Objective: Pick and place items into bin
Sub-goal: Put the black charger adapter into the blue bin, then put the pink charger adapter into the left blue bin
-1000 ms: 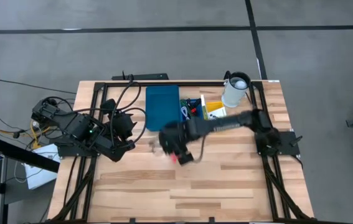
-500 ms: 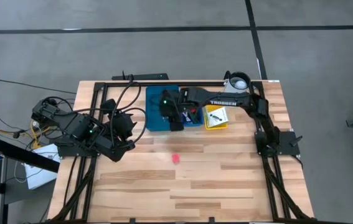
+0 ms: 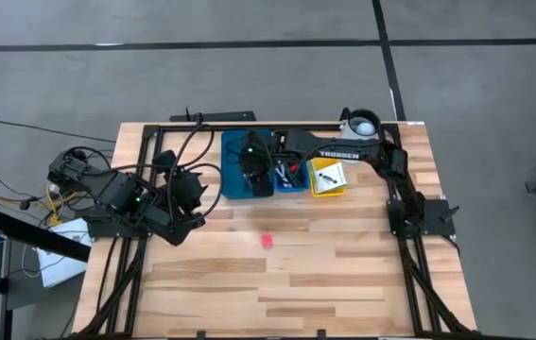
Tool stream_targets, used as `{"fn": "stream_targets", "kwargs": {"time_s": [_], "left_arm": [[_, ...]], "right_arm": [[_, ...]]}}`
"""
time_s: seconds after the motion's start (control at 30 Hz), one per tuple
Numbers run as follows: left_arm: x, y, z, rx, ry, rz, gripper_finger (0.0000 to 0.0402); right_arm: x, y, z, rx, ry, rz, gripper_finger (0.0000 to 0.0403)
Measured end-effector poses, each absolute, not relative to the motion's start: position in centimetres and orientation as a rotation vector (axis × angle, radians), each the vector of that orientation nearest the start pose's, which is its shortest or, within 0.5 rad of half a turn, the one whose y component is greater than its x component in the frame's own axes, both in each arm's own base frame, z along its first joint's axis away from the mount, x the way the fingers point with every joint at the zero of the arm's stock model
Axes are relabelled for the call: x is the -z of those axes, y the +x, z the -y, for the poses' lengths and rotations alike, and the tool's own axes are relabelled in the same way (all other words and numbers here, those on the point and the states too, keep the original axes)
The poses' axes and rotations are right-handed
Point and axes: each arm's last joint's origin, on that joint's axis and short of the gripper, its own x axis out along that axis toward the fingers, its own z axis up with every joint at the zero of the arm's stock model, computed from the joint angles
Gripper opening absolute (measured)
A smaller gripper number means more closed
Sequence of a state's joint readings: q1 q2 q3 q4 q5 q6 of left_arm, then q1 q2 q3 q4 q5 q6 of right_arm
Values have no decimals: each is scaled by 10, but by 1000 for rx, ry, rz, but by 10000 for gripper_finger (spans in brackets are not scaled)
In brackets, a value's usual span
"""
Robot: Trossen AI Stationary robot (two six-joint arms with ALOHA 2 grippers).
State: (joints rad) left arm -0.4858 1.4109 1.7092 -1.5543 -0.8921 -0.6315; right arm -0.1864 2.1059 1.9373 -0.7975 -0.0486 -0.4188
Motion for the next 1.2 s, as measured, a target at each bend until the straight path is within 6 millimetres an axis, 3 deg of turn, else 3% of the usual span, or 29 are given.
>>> {"fn": "stream_targets", "kwargs": {"time_s": [0.2, 0.33, 0.53, 0.67, 0.73, 0.9, 1.0, 1.2], "left_arm": [[-412, 206, 83, -619, 228, -796, 138], [-412, 206, 83, -619, 228, -796, 138], [-412, 206, 83, -606, 262, -807, 138], [-412, 206, 83, -608, 313, -805, 138], [-413, 206, 82, -633, 334, -783, 138], [-414, 207, 81, -696, 334, -726, 138], [-411, 209, 82, -702, 340, -715, 138], [-374, 220, 86, -680, 397, -705, 138]], "right_arm": [[-269, 453, 85, -39, -258, -985, 200], [-264, 445, 83, -7, -254, -1088, 199], [-253, 416, 64, 82, -38, -1423, 189], [-253, 392, 42, 108, 50, -1697, 182], [-254, 388, 27, 124, 57, -1750, 179], [-278, 383, -17, 34, -19, -1581, 176], [-282, 381, -42, -14, -61, -1489, 177], [-297, 361, -82, -58, -118, -1207, 176]]}}
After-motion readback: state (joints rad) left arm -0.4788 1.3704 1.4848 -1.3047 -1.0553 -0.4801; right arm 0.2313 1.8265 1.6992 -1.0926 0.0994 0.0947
